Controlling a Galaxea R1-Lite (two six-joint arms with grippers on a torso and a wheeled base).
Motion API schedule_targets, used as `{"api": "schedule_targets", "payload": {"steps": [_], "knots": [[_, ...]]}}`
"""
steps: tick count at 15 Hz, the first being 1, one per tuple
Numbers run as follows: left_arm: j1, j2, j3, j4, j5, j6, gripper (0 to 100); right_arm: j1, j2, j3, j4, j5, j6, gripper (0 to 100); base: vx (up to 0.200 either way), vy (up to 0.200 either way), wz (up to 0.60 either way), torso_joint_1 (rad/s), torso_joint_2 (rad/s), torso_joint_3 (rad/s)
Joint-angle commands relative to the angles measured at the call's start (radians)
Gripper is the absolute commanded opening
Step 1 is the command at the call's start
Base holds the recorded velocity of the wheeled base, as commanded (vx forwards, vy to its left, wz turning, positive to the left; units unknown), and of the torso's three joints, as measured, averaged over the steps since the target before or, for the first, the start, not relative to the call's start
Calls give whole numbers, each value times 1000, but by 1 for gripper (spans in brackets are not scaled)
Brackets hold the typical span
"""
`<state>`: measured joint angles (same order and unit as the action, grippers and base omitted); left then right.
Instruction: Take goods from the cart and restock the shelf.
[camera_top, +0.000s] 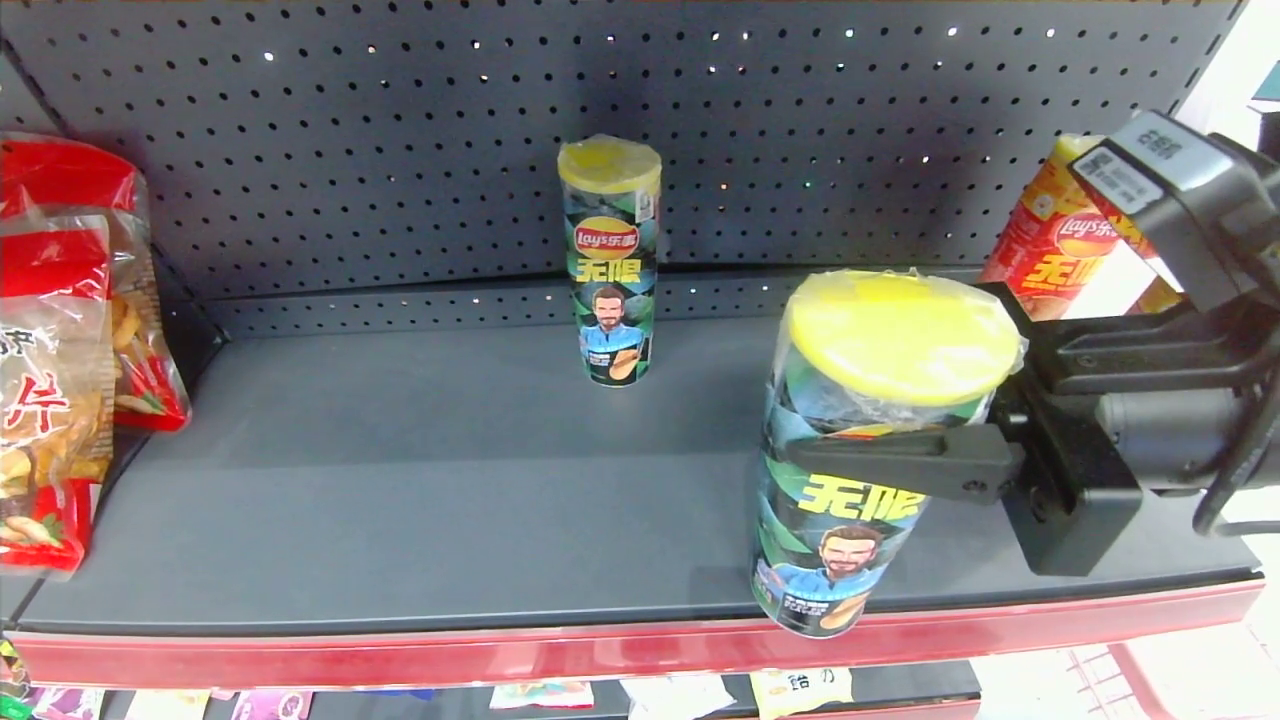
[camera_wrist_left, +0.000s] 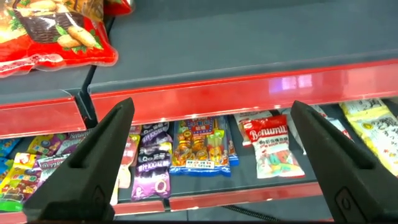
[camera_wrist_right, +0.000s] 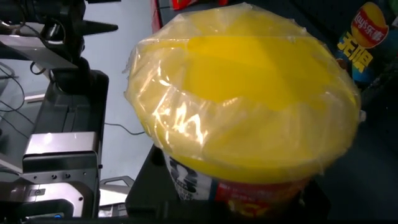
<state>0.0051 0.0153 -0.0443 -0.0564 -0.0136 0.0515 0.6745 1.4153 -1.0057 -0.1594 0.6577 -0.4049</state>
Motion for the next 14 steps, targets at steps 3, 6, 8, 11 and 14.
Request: {"api": "schedule_targets", "payload": {"steps": [3, 6, 8, 11, 14], "knots": [[-28, 644, -513, -318, -75, -73, 100, 7, 42, -51, -2, -1, 1, 0, 0, 0, 0, 0, 0, 0], [-33, 716, -473, -300, -97, 71, 100, 7, 45, -73, 3, -3, 1, 0, 0, 0, 0, 0, 0, 0], [-54, 764, -473, -301, -141, 71, 100, 7, 48, -74, 3, -3, 1, 0, 0, 0, 0, 0, 0, 0], [-160, 856, -451, -298, -152, 107, 100, 2, 47, -70, 0, -3, 1, 0, 0, 0, 0, 0, 0, 0], [-220, 993, -537, -303, -187, 116, 100, -9, 50, -63, 0, -3, 1, 0, 0, 0, 0, 0, 0, 0]]}}
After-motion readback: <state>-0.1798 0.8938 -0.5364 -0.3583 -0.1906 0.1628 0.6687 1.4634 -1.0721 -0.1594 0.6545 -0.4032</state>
